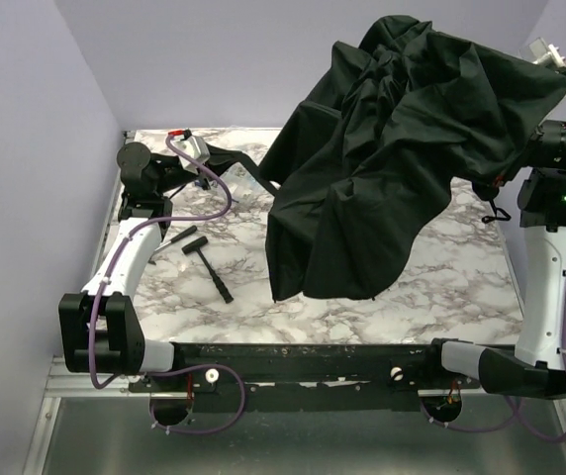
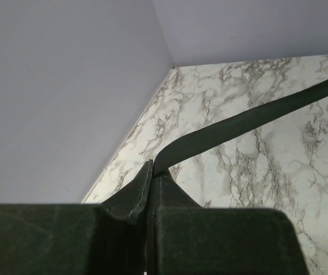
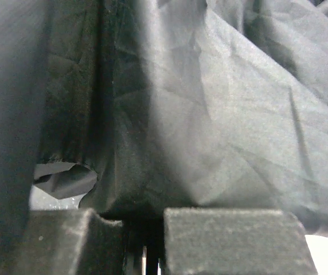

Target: Put away the umbrella

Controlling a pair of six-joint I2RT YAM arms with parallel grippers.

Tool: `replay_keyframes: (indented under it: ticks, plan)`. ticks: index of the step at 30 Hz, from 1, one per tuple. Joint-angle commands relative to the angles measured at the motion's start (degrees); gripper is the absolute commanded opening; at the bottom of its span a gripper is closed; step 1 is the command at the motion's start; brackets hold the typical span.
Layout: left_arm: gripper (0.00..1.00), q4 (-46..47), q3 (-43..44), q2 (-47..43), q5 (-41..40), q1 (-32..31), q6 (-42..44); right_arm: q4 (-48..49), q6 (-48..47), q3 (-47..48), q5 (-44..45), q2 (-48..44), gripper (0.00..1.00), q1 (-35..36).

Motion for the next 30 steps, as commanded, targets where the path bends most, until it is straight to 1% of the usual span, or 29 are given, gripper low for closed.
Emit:
replay_keyframes:
  ticks: [1, 2, 3, 5, 7, 11, 13, 15, 17, 18, 19, 20, 22, 23, 24, 27, 30]
  plan:
    - [0.00, -0.93, -0.38, 0.55, 2.69, -0.27, 2.59, 27.31, 17.96, -4.64, -6.85, -0.48, 0.00, -0.36]
    - [0.00, -3.01, 0.08, 0.53, 2.55, -0.32, 4.08, 30.42, 19.38, -6.10, -6.85, -0.79, 0.00, -0.29]
    - [0.00, -5.23, 0.58, 0.44, 2.30, -0.41, 5.46, 31.19, 18.90, -7.35, -6.95, -1.20, 0.00, -0.28]
    - [0.00, -9.91, 1.50, -0.19, 1.80, -0.58, 8.46, 27.59, 14.51, -9.44, -6.83, -2.08, 0.00, -0.21]
    - [0.00, -12.84, 1.34, -1.73, 1.23, -0.72, 10.88, 27.96, 13.25, -12.10, -6.88, -2.61, 0.00, -0.24]
    - [0.00, -14.21, -0.09, -3.64, 0.85, -0.81, 12.73, 30.43, 12.27, -19.06, -7.00, -4.66, 0.00, 2.45]
    - [0.00, -14.08, -0.46, -3.86, 1.47, -0.84, 11.42, 31.27, 11.40, -22.57, -6.96, -5.98, 0.00, 4.99]
    - [0.00, -10.72, -2.44, -4.81, 2.33, -0.85, 7.58, 35.84, 13.00, -26.51, -7.00, -7.21, 0.00, 6.66]
    - [0.00, -5.26, -5.76, -6.55, 3.66, -0.81, 3.95, 45.32, 18.53, -31.13, -6.94, -8.05, 0.00, 7.35]
    - [0.00, -4.70, -6.98, -7.69, 3.99, -0.82, 3.52, 49.69, 19.88, -33.58, -6.94, -8.54, 0.00, 8.40]
    - [0.00, -5.42, -8.03, -8.67, 4.84, -0.93, 3.64, 52.69, 21.08, -35.53, -6.98, -8.98, 0.00, 8.78]
    - [0.00, -8.07, -8.85, -9.94, 5.24, -0.91, 5.00, 57.53, 22.41, -37.78, -6.93, -9.46, 0.00, 9.16]
    - [0.00, -13.53, -11.27, -13.09, 4.65, -1.20, 9.19, 67.50, 26.49, -40.73, -6.94, -9.63, 0.00, 9.37]
    - [0.00, -15.41, -13.03, -15.20, 3.78, -1.46, 10.78, 70.37, 27.88, -41.76, -6.91, -9.38, 0.00, 9.46]
    - [0.00, -16.24, -15.11, -17.43, 3.11, -1.66, 12.11, 72.40, 28.53, -42.57, -6.87, -9.17, 0.00, 9.61]
    - [0.00, -17.20, -20.34, -24.67, 0.67, -2.35, 15.57, 72.66, 26.10, -45.07, -6.89, -8.59, 0.00, 9.64]
    - [0.00, -23.69, -20.78, -29.86, -4.51, -3.28, 20.83, 72.57, 22.65, -46.83, -6.84, -7.67, 0.00, 9.67]
